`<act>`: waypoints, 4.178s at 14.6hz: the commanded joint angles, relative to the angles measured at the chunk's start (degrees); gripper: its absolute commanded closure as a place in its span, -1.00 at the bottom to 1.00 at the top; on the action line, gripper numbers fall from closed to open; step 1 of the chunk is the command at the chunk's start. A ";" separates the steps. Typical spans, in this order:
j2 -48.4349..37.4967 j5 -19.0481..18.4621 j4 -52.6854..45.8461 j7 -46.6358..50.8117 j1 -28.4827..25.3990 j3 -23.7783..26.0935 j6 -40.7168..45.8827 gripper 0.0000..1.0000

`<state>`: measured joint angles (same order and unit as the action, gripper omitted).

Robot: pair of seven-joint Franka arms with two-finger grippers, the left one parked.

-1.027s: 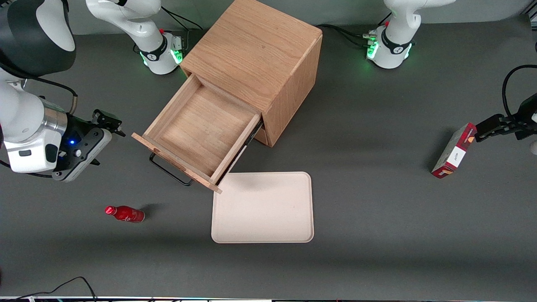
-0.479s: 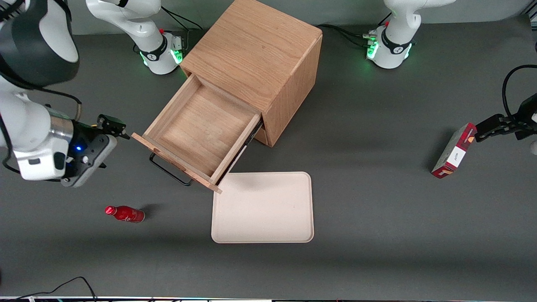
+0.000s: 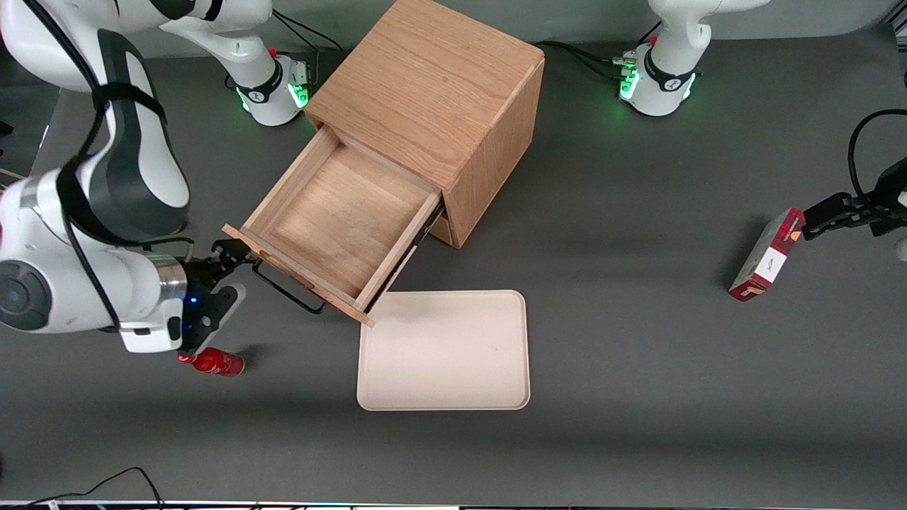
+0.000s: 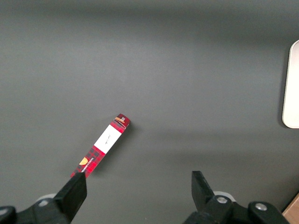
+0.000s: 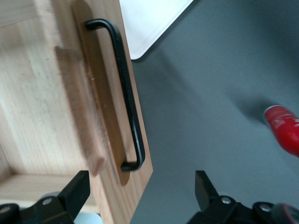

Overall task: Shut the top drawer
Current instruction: 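Lower the right gripper beside the drawer front near its handle, then push the drawer front with the right gripper into the cabinet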

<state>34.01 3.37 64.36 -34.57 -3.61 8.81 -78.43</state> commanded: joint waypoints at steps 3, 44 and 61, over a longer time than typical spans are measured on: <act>4.30 1.90 -2.05 3.45 -1.14 0.25 -0.14 -1.00; -17.57 18.33 38.90 14.77 -1.67 3.67 -18.95 -1.00; -28.12 26.86 52.70 20.23 -1.58 9.12 -23.61 -1.00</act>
<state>8.71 28.94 113.56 -16.27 -5.23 17.03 -100.22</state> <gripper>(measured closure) 0.000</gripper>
